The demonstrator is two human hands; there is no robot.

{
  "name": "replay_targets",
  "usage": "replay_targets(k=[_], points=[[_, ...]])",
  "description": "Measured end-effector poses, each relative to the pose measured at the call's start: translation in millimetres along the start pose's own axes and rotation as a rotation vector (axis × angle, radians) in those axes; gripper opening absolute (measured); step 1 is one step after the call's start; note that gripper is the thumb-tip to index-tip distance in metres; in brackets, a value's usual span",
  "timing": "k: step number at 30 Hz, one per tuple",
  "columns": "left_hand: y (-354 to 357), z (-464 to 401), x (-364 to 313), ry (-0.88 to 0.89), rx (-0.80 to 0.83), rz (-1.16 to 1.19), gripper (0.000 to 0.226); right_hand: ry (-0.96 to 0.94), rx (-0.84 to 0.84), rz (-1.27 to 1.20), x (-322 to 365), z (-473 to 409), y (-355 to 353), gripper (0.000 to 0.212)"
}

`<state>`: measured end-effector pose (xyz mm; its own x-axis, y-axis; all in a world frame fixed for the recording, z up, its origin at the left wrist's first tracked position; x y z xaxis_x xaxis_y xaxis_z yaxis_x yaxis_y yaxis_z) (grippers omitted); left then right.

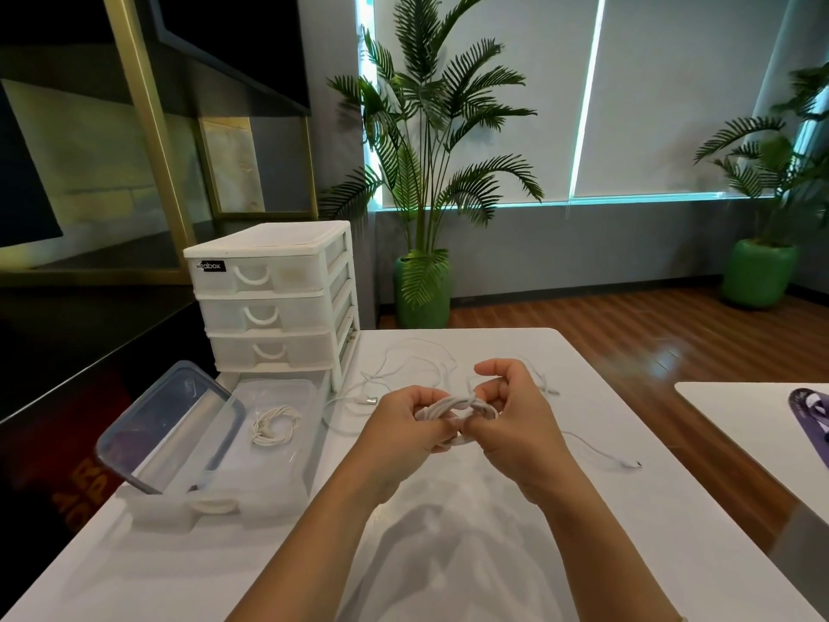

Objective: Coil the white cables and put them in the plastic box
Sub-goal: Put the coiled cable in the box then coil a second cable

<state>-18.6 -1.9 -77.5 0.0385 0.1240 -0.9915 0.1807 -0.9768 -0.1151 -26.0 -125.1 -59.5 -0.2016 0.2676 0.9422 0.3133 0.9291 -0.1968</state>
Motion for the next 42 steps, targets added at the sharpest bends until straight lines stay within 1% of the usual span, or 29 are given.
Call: replay_targets(k=[3,6,8,12,15,17,20,22,24,27,30,34,39,42], points=[[2.8,1.8,-1.2,-0.04,-0.025,0.052,0.015,-0.034,-0.033,0.052,0.2,0.6,-0.7,0.046],[1.0,0.4,-1.4,-0.063,-0.068,0.105,0.009,-0.084,-0.057,0.092,0.0,-1.3,-3.0,0.025],[-2.0,-0.4,-1.0,-0.088,-0.101,0.139,0.007,-0.086,-0.049,0.102,-0.8,-2.1,-3.2,0.016],[-2.4,-0.4,2.1,-0.169,-0.131,0.186,0.009,-0.036,-0.06,0.072,-4.3,-3.3,-3.6,0.008],[-1.2,0.6,4.5,-0.222,-0.135,0.222,0.011,-0.012,-0.045,0.128,-7.0,-3.1,-2.1,0.004],[0.1,1.5,4.6,-0.236,-0.13,0.235,0.012,-0.028,-0.017,0.195,-5.8,-1.5,0.3,0.005],[0.6,2.4,4.6,-0.243,-0.133,0.239,0.017,-0.109,0.01,0.334,1.8,1.7,1.7,0.01],[-0.7,2.0,4.8,-0.249,-0.142,0.239,0.019,-0.146,0.045,0.374,6.1,3.2,1.4,0.014],[-2.3,1.8,4.6,-0.261,-0.143,0.242,0.018,-0.139,0.096,0.368,5.4,2.8,0.6,0.015],[-2.7,2.8,4.4,-0.312,-0.13,0.259,0.015,-0.128,0.158,0.369,2.1,2.3,-0.6,0.008],[-4.2,4.6,5.1,-0.383,-0.129,0.278,0.012,-0.127,0.176,0.375,1.3,1.7,-1.4,0.014],[-5.9,6.6,6.4,-0.436,-0.146,0.283,0.016,-0.141,0.228,0.398,2.0,2.6,-2.7,0.024],[-4.3,8.9,5.5,-0.453,-0.097,0.252,0.018,-0.173,0.256,0.437,3.6,3.1,-3.7,0.025],[-4.4,9.7,4.8,-0.461,-0.071,0.243,0.018,-0.145,0.252,0.389,3.0,2.9,-4.1,0.02]])
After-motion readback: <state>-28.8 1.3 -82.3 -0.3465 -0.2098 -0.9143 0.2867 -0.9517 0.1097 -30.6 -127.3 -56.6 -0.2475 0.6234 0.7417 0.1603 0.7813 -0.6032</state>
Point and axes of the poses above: each hand's wrist, its own z-axis away from the middle knuckle, its own y-axis out of the palm, x = y × z, the point moved 5 cm from there along -z, towards the middle knuckle, and after that the axes turned 15 degrees about -x, right-handed, at the moved point
